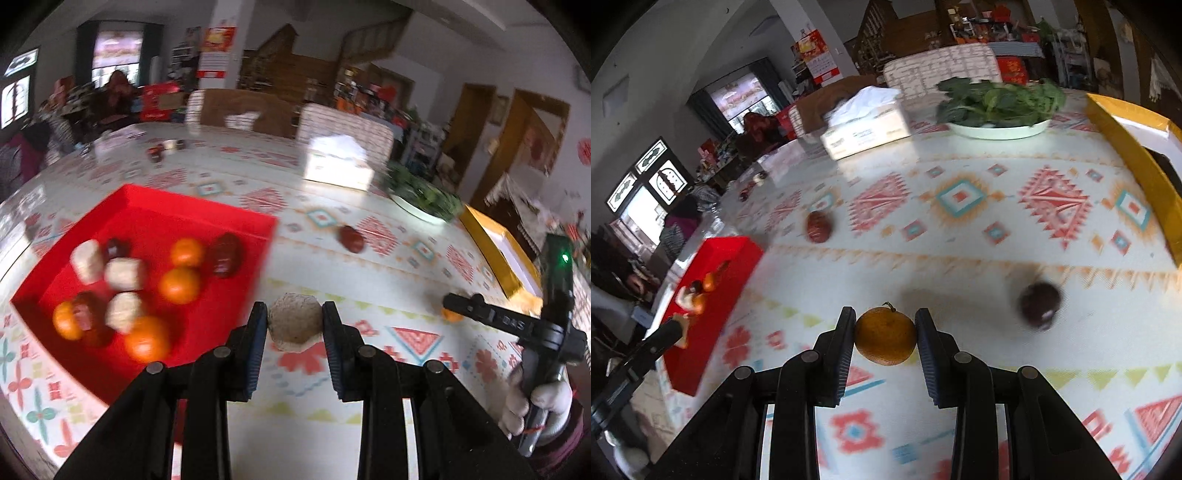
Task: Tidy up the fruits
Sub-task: 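Carry the beige slice over the red tray with the left tool while the right tool carries its orange there, then open both tools to drop the slice and orange into the red tray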
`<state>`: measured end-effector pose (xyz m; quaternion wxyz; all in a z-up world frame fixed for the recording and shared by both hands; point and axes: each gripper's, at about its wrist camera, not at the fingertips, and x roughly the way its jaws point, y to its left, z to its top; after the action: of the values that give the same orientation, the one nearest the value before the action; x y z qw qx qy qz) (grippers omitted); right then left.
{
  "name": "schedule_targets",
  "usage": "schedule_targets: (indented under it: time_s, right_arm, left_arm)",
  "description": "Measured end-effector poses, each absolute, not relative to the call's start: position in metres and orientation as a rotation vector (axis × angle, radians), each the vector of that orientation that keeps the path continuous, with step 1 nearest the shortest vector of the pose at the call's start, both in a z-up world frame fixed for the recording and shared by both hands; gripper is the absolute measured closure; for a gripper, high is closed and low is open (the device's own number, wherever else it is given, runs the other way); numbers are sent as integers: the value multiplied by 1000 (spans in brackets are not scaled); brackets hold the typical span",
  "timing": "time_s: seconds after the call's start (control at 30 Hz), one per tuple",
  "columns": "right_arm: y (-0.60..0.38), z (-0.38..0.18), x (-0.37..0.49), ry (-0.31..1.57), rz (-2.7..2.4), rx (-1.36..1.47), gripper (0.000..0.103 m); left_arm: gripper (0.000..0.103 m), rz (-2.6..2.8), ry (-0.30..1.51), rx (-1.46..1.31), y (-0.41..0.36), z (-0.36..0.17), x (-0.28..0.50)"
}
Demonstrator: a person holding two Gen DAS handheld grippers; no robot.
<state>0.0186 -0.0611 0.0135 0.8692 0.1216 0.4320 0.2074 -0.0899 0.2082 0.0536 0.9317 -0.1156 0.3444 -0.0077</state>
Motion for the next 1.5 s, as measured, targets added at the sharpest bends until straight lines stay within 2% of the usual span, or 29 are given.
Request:
schedule_targets:
  time_s: [0.43,0.73,1.13,1.5]
  right_arm:
    - [69,71,2,876,634,127,67]
    - [154,57,13,936,731,73,67]
    - [242,31,69,1070,811,152,67]
    - [273,20,86,1093,828,135,65]
  left_arm:
    - [74,145,642,-377,316,54,-127]
    - [74,136,673,-414,334,36,-116]
    - [74,91,701,-424,334,21,-97]
    - [71,74,702,-466,338,15,-91]
